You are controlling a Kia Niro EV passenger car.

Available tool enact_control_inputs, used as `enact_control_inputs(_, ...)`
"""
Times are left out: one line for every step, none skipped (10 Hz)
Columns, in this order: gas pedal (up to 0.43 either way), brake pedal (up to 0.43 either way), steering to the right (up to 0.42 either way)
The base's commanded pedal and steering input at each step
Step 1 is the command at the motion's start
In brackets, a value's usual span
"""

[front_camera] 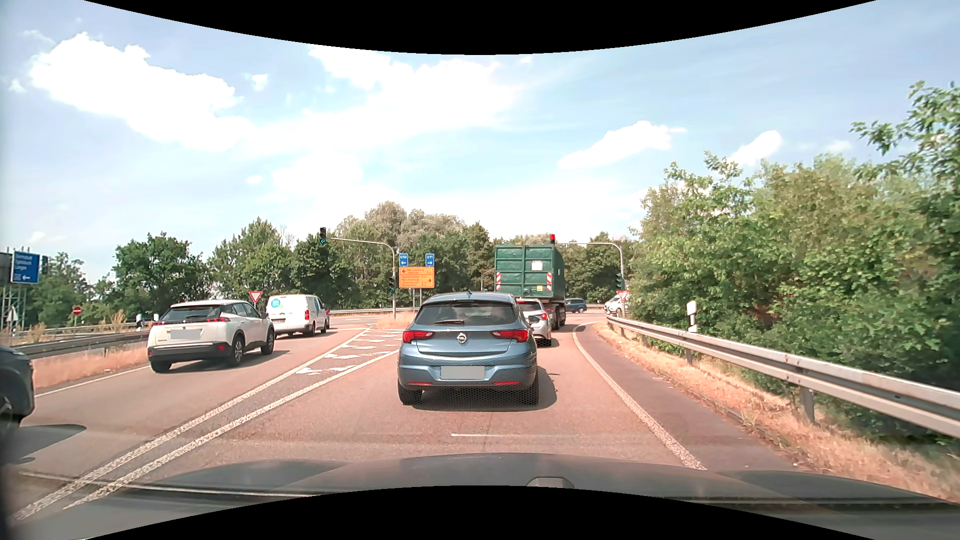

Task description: Follow the waypoints while adhering to traffic rules and regulations

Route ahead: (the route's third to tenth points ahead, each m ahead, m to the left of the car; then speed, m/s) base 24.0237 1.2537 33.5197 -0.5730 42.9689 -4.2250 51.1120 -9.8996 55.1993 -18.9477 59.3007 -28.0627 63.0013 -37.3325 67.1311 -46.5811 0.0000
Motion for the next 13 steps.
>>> enact_control_inputs(0.000,0.244,0.008)
enact_control_inputs(0.000,0.244,0.008)
enact_control_inputs(0.000,0.244,0.008)
enact_control_inputs(0.000,0.244,0.008)
enact_control_inputs(0.000,0.244,0.007)
enact_control_inputs(0.000,0.244,0.008)
enact_control_inputs(0.000,0.244,0.008)
enact_control_inputs(0.000,0.244,0.007)
enact_control_inputs(0.000,0.244,0.008)
enact_control_inputs(0.000,0.244,0.008)
enact_control_inputs(0.000,0.244,0.008)
enact_control_inputs(0.000,0.244,0.008)
enact_control_inputs(0.000,0.244,0.008)
